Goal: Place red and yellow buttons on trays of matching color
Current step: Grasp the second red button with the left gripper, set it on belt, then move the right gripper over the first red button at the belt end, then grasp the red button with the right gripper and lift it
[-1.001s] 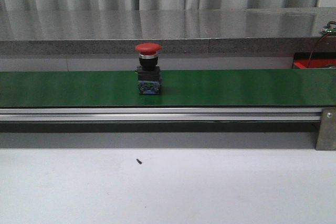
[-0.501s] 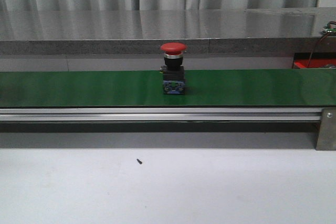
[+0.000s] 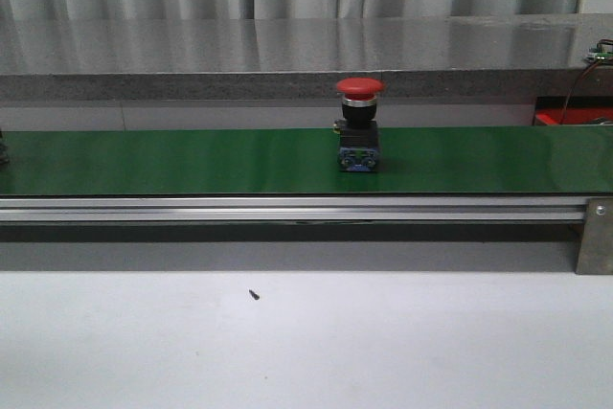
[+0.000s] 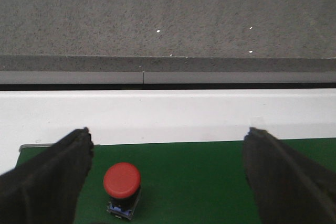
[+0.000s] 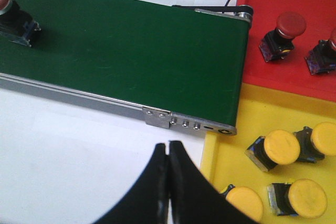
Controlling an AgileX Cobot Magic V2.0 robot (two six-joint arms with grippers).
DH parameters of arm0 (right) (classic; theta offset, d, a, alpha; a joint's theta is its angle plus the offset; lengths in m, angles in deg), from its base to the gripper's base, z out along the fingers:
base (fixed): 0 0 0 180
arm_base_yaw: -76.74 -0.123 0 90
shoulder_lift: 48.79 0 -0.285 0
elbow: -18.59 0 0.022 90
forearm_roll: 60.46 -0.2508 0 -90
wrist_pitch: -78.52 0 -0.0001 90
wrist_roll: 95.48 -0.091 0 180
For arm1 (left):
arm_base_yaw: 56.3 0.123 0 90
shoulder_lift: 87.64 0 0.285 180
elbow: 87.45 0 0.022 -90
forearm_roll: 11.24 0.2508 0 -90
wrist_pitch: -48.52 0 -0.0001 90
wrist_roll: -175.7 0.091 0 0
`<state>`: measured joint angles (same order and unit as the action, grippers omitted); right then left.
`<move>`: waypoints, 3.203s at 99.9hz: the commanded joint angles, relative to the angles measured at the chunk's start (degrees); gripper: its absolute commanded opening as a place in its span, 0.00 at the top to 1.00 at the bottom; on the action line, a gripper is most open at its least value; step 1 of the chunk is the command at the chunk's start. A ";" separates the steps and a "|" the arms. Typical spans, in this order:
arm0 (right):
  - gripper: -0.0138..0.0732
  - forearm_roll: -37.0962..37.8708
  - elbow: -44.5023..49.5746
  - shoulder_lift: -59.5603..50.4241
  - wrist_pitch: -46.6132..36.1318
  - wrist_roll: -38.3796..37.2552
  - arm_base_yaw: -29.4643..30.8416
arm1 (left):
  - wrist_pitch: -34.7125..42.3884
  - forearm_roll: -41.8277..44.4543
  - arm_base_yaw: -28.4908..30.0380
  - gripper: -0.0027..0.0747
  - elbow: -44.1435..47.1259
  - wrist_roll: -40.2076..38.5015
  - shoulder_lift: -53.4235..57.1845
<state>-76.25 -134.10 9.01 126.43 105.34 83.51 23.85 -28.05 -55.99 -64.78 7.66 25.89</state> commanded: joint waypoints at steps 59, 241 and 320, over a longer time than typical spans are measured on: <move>0.92 -0.59 -1.43 -0.56 -2.70 0.35 -0.11 | 1.40 -0.52 -1.99 0.80 30.02 0.08 45.51; 0.21 -4.57 -23.84 44.23 -4.05 6.89 -6.59 | 1.39 -0.52 -1.99 0.99 30.78 0.08 47.97; 0.62 4.95 -47.94 46.36 2.70 0.32 3.12 | 1.39 -0.52 -1.99 0.99 30.78 0.08 47.97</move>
<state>-71.39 -177.49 56.70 131.04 105.85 83.66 20.82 -27.95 -57.51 -32.48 7.74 74.43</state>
